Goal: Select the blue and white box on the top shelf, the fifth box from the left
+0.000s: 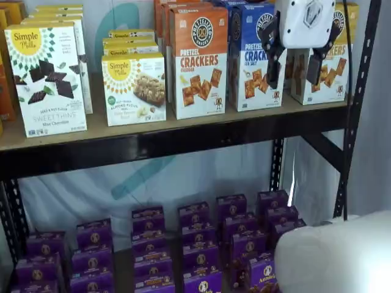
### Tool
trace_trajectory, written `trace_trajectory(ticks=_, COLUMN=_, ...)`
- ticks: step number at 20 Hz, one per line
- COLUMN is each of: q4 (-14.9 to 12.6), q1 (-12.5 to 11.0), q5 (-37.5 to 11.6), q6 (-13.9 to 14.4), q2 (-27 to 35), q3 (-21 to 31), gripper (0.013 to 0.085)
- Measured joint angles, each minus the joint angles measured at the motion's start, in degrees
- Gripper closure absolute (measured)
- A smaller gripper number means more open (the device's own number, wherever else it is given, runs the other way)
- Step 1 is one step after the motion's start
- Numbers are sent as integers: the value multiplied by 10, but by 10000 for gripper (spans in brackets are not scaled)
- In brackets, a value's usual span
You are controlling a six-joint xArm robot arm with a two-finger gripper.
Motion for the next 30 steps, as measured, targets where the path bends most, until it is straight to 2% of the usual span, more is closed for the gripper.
trace_trajectory(ticks=5, q4=-32, q1=18, q5=-45, q6=9, q2=8, q3=1, gripper=130)
trace_trajectory(ticks=9, q4=-36, q1=3, q5=-84, q6=-4, q2=35, q3=-14, gripper=130)
trace_trajectory(ticks=17, q4=-23, q1=-40, q5=-144, q6=-41, q2=114, q3=-76, gripper=130)
trace_trajectory(ticks=22, q4=-11, q1=-59, q5=-150, q6=-58, q2=160, q3=-116, gripper=130)
trace_trajectory(ticks=30, q4=10, q1=-81, q5=-152, q6=-79, q2=193, q3=-145, gripper=130)
